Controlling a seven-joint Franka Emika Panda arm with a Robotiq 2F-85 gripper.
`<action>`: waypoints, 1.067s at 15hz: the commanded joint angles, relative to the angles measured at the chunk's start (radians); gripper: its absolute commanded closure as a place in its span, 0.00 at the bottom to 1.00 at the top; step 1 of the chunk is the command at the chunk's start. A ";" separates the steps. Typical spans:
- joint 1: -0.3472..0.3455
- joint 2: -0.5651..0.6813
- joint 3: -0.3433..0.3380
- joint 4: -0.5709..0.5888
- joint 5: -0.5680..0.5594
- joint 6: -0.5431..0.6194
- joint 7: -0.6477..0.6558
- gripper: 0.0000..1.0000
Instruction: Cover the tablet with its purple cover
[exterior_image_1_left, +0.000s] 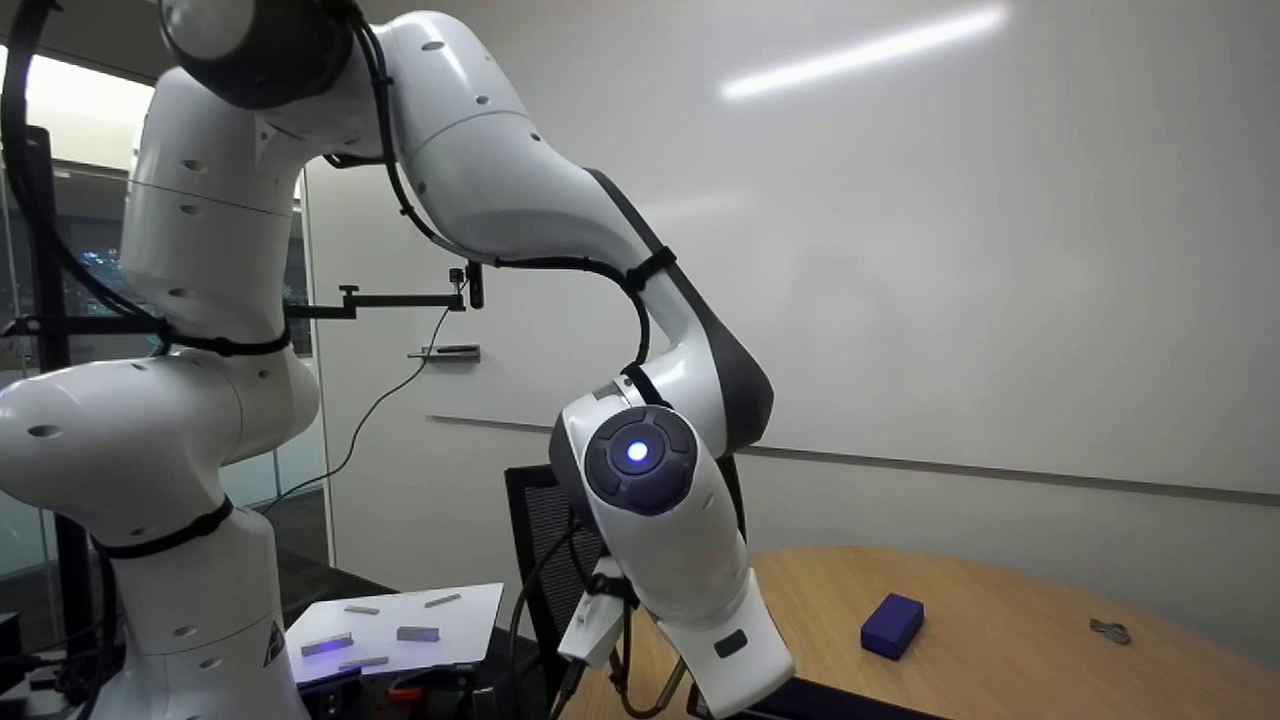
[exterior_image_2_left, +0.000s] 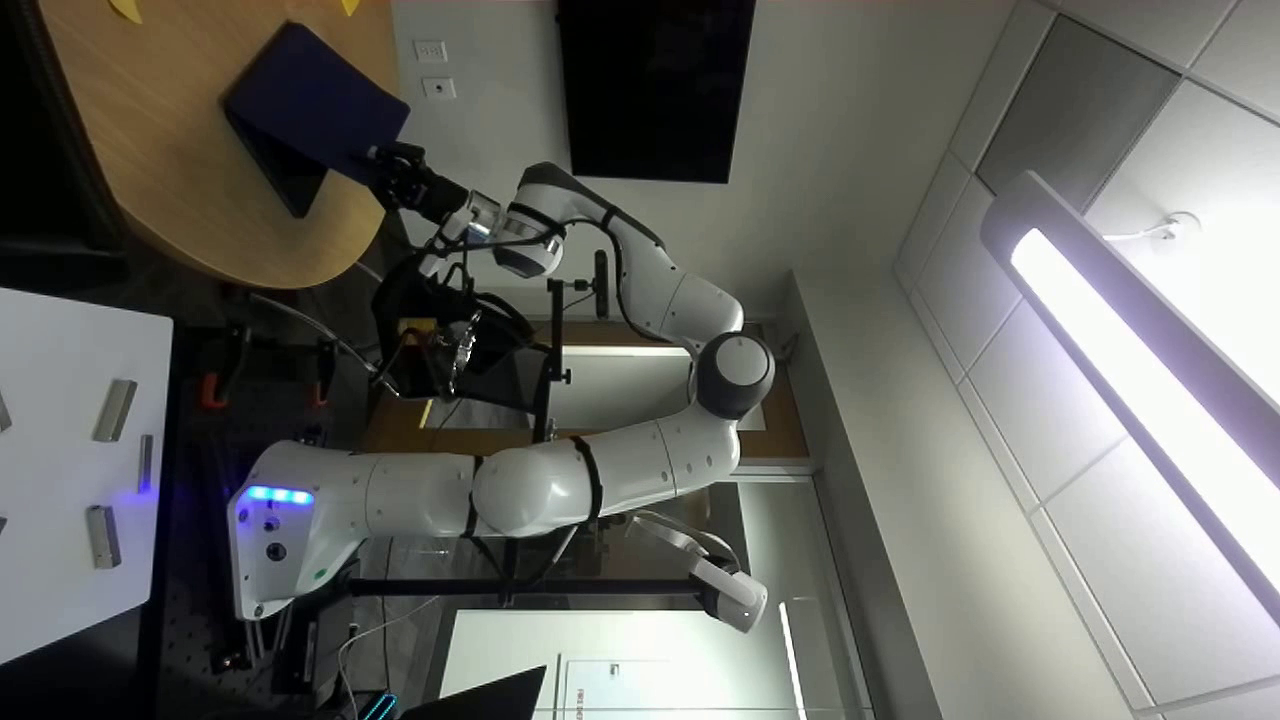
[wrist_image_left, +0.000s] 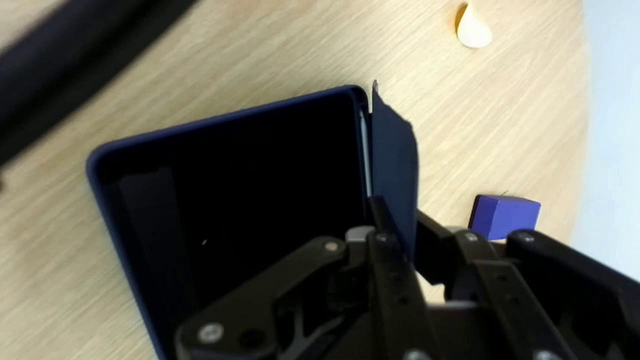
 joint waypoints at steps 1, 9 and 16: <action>0.027 -0.022 -0.039 -0.023 0.024 -0.038 -0.023 0.98; 0.024 -0.019 -0.076 -0.045 0.051 -0.054 -0.022 0.98; 0.025 -0.021 -0.129 -0.090 0.005 -0.031 0.003 0.98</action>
